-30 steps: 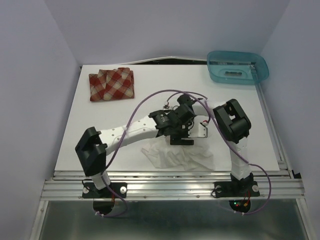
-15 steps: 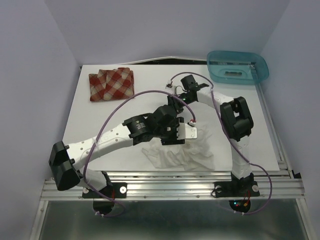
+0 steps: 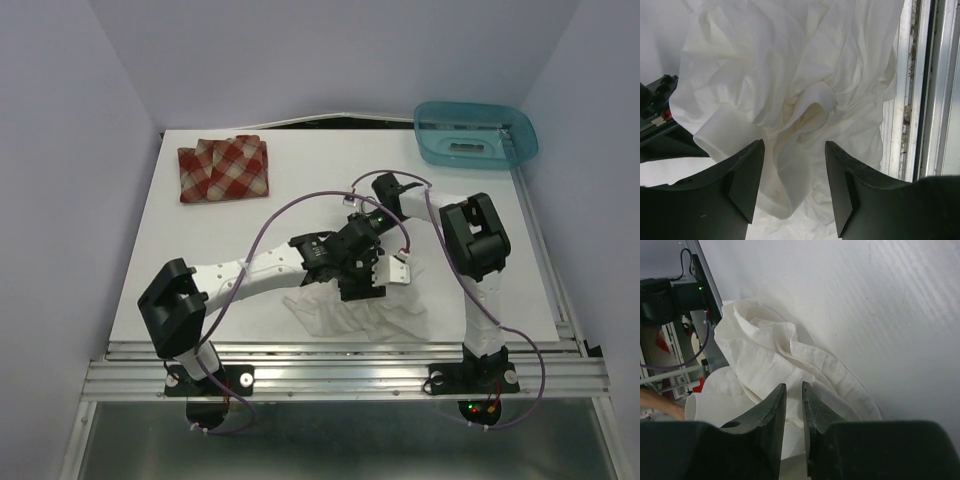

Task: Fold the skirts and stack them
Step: Fold the skirt

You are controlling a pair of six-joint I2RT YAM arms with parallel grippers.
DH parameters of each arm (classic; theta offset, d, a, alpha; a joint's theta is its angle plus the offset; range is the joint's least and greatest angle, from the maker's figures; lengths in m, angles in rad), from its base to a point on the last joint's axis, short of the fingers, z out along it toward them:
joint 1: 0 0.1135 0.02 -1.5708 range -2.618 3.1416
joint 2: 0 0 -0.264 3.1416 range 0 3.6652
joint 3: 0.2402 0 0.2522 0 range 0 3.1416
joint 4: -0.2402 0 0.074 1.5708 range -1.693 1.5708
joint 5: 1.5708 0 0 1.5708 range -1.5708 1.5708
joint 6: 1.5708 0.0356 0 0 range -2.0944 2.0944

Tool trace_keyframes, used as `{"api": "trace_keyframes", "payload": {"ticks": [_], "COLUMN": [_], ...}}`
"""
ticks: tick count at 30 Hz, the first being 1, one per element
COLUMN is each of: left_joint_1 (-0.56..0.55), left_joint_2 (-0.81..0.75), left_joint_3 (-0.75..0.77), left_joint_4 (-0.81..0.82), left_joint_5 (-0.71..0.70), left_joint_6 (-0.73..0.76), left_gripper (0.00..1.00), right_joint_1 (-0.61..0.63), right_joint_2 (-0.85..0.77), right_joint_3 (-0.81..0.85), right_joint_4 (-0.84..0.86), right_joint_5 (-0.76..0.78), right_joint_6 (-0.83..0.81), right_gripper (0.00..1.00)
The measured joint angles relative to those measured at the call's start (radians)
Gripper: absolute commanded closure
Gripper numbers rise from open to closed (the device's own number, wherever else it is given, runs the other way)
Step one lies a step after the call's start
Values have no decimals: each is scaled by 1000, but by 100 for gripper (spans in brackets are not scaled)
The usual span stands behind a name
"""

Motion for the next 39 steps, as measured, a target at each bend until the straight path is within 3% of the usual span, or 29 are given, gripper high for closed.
{"api": "trace_keyframes", "payload": {"ticks": [3,5,8,11,12,22,30,39], "left_joint_1": [-2,-3,-5,-5,-5,2,58,95], "left_joint_2": [19,32,56,63,62,-17,-19,124], "left_joint_3": [0,0,-1,-1,-1,0,0,-24], "left_joint_4": [28,50,77,79,80,49,95,235], "left_joint_5": [-4,-16,-36,-45,-46,-89,-154,-172], "left_joint_6": [-1,-2,-8,-6,-6,-12,-37,-56], "left_gripper": [39,45,66,95,100,100,100,100], "right_joint_1": [3,3,3,3,3,3,3,3], "right_joint_2": [0,0,0,0,0,0,-3,-11], "right_joint_3": [-26,-39,-63,-80,-84,-115,-146,-160], "right_joint_4": [-10,-10,-11,-13,-14,-13,-13,-13], "right_joint_5": [-14,-24,-33,-37,-38,-45,-48,-40], "right_joint_6": [-14,-23,-36,-51,-55,-92,-115,-131], "right_gripper": [79,79,82,86,87,94,94,95]}}
